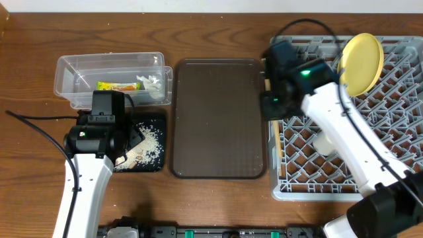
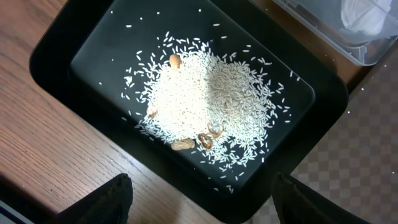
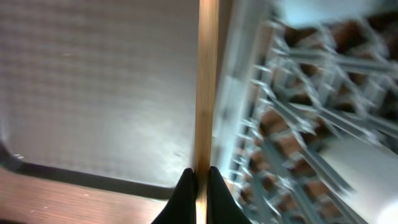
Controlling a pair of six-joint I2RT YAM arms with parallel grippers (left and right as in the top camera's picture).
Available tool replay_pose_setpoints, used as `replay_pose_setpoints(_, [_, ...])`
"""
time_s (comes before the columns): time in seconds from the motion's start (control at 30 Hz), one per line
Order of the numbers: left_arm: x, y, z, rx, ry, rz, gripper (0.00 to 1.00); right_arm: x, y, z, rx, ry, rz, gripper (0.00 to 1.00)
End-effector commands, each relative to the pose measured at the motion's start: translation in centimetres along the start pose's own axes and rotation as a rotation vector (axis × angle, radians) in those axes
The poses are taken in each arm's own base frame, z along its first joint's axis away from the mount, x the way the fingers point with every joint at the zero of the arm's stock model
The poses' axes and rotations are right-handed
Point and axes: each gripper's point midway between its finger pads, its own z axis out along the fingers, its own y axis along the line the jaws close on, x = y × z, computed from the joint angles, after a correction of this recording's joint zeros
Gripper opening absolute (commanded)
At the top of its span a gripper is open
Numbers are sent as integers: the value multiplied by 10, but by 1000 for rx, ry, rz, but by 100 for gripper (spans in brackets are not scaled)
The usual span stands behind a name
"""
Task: Sort waste into correct bins and load items into the dishwasher rack
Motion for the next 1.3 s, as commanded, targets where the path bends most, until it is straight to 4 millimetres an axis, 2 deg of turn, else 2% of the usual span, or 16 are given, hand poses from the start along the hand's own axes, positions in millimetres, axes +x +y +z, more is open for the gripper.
replay_pose_setpoints(0.0, [0, 4, 0, -9, -5, 12, 74, 3, -27, 3, 45, 32, 33, 1])
replay_pose_setpoints(0.13, [0, 4, 0, -9, -5, 12, 74, 18, -37, 23, 62, 89, 54, 1])
replay_pose_setpoints(0.3, [0, 3, 0, -9, -4, 12, 74, 33, -39, 55, 62, 122, 51, 2])
replay_pose_setpoints(0.4, [0, 3, 0, -9, -4, 13, 75, 36, -40, 65, 62, 121, 56, 4])
replay_pose_setpoints(0.43, [0, 4, 0, -9, -4, 13, 75, 36, -40, 68, 60, 117, 58, 8])
replay_pose_setpoints(0.47, [1, 4, 0, -9, -4, 14, 79, 35, -39, 69, 59, 110, 59, 16])
replay_pose_setpoints(0.53, [1, 2, 0, 0, -2, 45, 82, 30, -38, 69, 53, 92, 59, 25])
replay_pose_setpoints(0.63, [2, -9, 0, 59, 11, 123, 86, 21, -33, 67, 25, 60, 59, 36])
replay_pose_setpoints(0.73, [4, -22, -1, 121, 16, 206, 87, 11, -28, 60, -13, 25, 65, 37])
replay_pose_setpoints(0.87, [11, -34, -4, 156, 16, 332, 88, -17, -32, 35, -66, -85, 92, 48])
replay_pose_setpoints(0.93, [17, -38, -5, 162, 21, 387, 88, -32, -40, 17, -85, -160, 96, 66])
replay_pose_setpoints(1.03, [27, -41, -7, 162, 42, 442, 92, -48, -52, -6, -123, -248, 43, 87])
replay_pose_setpoints(1.17, [45, -29, -7, 122, 117, 469, 93, -39, -79, -15, -118, -236, 80, 97])
replay_pose_setpoints(1.27, [54, -19, -10, 97, 158, 472, 93, -23, -97, -17, -104, -185, 140, 98])
